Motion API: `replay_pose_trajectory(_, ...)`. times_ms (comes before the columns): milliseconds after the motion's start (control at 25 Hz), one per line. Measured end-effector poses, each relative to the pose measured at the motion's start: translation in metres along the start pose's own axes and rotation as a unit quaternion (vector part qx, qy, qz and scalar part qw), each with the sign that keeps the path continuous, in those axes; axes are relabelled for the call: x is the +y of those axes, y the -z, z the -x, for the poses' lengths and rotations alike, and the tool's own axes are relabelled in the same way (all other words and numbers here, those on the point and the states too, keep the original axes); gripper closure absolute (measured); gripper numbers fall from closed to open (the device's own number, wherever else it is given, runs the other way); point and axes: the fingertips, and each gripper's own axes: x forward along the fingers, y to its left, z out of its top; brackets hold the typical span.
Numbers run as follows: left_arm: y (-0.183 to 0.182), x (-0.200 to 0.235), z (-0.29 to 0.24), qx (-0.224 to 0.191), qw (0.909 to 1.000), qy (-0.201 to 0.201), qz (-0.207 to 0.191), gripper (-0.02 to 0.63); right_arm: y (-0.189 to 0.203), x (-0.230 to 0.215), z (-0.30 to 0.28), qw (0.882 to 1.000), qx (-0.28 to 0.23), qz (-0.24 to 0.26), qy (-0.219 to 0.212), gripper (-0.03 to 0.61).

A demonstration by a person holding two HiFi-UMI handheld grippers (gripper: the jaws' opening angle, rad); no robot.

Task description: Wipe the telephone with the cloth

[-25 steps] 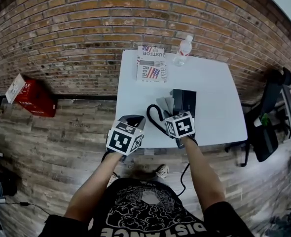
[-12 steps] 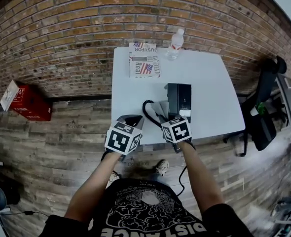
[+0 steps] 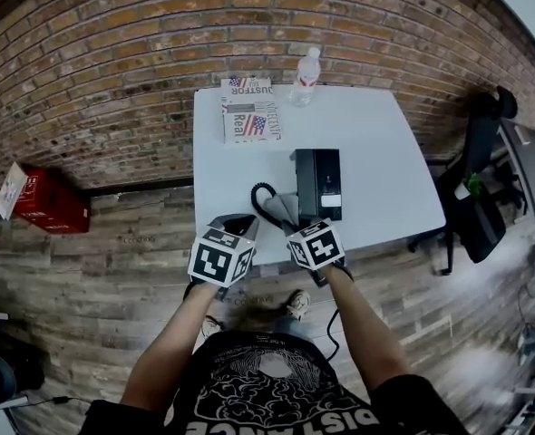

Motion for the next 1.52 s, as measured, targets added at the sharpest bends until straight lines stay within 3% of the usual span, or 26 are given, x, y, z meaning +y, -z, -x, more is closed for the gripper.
replay_pose_trajectory(200,-0.005,-0.002,-0.005,-0.001,1.0000,-0.001,-0.001,0.607,-0.018,-0.006,0.014,1.000,-0.031,-0.006,-0.002,0.567)
replay_pose_trajectory(480,-0.018,-0.005,-0.015,-0.004,1.0000,-0.003,-0.004,0.607,-0.078,-0.027,0.049,0.994,-0.109,0.003,0.005,0.568)
replay_pose_trajectory(720,-0.033,-0.005,-0.023,-0.012,0.9999,-0.011,-0.006,0.607,-0.130,-0.060,0.080,0.986,-0.165,0.015,0.019,0.568)
replay_pose_trajectory(960,-0.045,-0.001,-0.032,-0.020,0.9996,-0.022,-0.004,0.607,-0.161,-0.103,0.094,0.981,-0.187,0.021,0.041,0.568)
replay_pose_trajectory(1120,-0.051,0.006,-0.037,-0.020,0.9993,-0.031,-0.001,0.607,-0.170,-0.132,0.087,0.982,-0.178,0.019,0.055,0.568)
replay_pose_trajectory(1520,-0.060,0.024,-0.042,-0.023,0.9985,-0.049,0.010,0.607,-0.137,-0.167,0.025,0.996,-0.066,0.020,0.055,0.568)
